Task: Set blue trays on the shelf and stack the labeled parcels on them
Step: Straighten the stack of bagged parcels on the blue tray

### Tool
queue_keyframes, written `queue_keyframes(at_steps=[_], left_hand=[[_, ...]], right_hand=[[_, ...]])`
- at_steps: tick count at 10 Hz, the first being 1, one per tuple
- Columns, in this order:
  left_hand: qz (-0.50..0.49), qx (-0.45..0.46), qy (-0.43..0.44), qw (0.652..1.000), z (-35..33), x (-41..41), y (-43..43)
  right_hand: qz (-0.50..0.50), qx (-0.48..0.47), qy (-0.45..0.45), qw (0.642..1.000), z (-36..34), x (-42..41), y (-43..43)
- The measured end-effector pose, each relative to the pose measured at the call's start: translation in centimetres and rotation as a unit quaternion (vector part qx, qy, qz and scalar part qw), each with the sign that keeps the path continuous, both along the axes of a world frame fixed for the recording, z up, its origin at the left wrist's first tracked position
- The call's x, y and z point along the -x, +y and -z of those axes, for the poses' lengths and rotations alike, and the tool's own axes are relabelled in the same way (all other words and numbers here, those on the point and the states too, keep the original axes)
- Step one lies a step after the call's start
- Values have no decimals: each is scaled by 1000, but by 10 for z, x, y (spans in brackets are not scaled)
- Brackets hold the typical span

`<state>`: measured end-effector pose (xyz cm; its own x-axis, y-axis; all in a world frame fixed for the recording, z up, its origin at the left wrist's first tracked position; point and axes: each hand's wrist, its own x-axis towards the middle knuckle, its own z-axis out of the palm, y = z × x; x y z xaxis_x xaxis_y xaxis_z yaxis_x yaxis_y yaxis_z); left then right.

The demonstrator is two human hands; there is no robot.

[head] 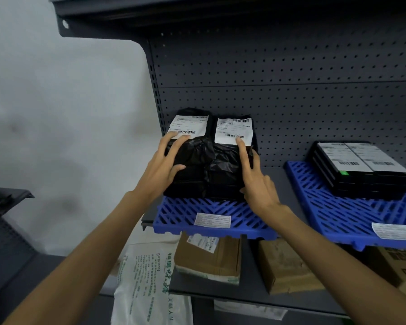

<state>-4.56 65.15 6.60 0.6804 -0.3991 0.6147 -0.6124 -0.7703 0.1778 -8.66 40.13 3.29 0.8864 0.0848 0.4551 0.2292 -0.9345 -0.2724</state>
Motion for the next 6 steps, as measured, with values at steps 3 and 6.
queue_keyframes(at_steps=[3,6], left_hand=[[-71,-65,43,994,-10,7,-10],[-192,-157,-34,968,-25,55,-63]], right_hand=[[-5,89,48,995,-21,2,-11],[-50,130,38,990,-42,36,-55]])
